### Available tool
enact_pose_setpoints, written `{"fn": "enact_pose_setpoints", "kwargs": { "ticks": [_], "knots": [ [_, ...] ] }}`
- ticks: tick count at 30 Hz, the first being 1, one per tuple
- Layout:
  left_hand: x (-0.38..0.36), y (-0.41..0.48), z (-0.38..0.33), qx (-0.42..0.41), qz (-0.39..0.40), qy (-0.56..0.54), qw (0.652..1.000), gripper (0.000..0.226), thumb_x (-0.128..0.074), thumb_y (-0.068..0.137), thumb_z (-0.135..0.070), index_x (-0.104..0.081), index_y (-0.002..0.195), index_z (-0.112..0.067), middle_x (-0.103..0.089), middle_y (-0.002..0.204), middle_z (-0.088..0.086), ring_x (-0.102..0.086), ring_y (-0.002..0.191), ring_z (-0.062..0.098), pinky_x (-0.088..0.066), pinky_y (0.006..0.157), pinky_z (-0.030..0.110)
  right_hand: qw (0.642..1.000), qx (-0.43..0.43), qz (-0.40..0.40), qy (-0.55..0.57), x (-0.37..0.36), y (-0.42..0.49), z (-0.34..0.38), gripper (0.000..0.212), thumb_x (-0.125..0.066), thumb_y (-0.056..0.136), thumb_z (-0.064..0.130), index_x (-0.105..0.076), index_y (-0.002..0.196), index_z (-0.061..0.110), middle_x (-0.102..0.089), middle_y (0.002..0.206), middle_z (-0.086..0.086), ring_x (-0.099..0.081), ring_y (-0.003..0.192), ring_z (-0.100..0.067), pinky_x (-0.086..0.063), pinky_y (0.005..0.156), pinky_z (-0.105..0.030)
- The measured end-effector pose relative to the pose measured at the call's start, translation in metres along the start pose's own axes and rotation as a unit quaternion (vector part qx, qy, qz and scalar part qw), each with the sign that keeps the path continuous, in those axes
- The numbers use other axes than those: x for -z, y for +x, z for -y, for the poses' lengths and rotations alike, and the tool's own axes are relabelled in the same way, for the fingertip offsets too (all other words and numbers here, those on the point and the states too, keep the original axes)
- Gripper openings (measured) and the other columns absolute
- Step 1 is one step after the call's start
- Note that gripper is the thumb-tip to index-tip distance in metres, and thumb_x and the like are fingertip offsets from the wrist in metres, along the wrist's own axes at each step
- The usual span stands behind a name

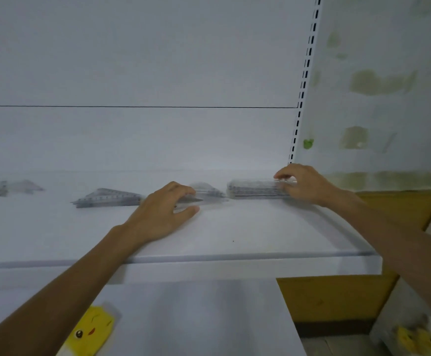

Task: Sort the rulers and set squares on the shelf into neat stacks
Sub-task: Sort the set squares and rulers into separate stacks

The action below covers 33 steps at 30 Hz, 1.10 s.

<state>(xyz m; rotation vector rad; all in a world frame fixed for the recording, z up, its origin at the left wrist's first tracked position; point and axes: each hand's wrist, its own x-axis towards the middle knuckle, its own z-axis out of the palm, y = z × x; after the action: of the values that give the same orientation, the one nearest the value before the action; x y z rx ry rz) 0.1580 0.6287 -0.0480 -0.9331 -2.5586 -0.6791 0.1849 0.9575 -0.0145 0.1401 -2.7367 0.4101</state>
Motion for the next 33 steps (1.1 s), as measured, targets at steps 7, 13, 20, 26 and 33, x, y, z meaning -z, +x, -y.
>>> {"fn": "enact_pose_setpoints", "kwargs": {
  "ticks": [7, 13, 20, 26, 33],
  "knots": [
    [0.001, -0.002, -0.001, 0.015, -0.017, -0.008, 1.0, 0.036, -0.053, 0.086, -0.045, -0.055, 0.119, -0.029, -0.051, 0.113, -0.016, -0.05, 0.099, 0.004, -0.038, 0.083, 0.022, 1.0, 0.007, 0.015, 0.013, -0.004, 0.002, -0.001, 0.025, -0.06, 0.082, 0.014, -0.065, 0.107, 0.014, -0.063, 0.111, -0.005, -0.056, 0.103, -0.022, -0.043, 0.093, -0.036],
    [0.016, -0.017, 0.01, 0.034, -0.029, -0.015, 0.999, 0.035, -0.052, 0.086, -0.046, -0.053, 0.119, -0.032, -0.051, 0.112, -0.016, -0.052, 0.099, 0.004, -0.04, 0.083, 0.022, 1.0, 0.019, -0.017, -0.008, -0.008, -0.001, 0.012, 0.032, -0.058, 0.083, 0.009, -0.061, 0.115, 0.011, -0.061, 0.116, -0.006, -0.049, 0.111, -0.024, -0.035, 0.096, -0.033],
    [0.053, -0.028, 0.047, 0.062, -0.074, -0.039, 0.995, 0.032, -0.059, 0.087, -0.033, -0.057, 0.118, -0.023, -0.054, 0.112, -0.009, -0.053, 0.102, 0.005, -0.038, 0.087, 0.02, 0.989, 0.077, -0.127, -0.005, -0.024, 0.006, 0.073, 0.029, -0.057, 0.086, 0.009, -0.061, 0.114, 0.008, -0.06, 0.118, -0.008, -0.047, 0.114, -0.026, -0.035, 0.095, -0.035],
    [0.096, -0.043, 0.104, 0.075, -0.073, -0.014, 0.994, 0.032, -0.054, 0.09, -0.035, -0.056, 0.119, -0.022, -0.054, 0.12, -0.006, -0.051, 0.11, 0.01, -0.037, 0.089, 0.024, 0.983, 0.104, -0.15, 0.031, -0.058, 0.008, 0.166, 0.026, -0.055, 0.087, 0.008, -0.061, 0.112, 0.008, -0.06, 0.115, -0.006, -0.053, 0.109, -0.023, -0.038, 0.09, -0.029],
    [0.116, -0.045, 0.15, 0.072, -0.024, -0.008, 0.997, 0.037, -0.051, 0.09, -0.039, -0.053, 0.123, -0.022, -0.054, 0.121, -0.002, -0.051, 0.11, 0.014, -0.038, 0.089, 0.027, 0.993, 0.089, -0.02, 0.076, -0.096, -0.002, 0.268, 0.019, -0.052, 0.089, 0.021, -0.063, 0.103, 0.015, -0.061, 0.108, -0.001, -0.057, 0.099, -0.017, -0.044, 0.085, -0.029]
  ]
}}
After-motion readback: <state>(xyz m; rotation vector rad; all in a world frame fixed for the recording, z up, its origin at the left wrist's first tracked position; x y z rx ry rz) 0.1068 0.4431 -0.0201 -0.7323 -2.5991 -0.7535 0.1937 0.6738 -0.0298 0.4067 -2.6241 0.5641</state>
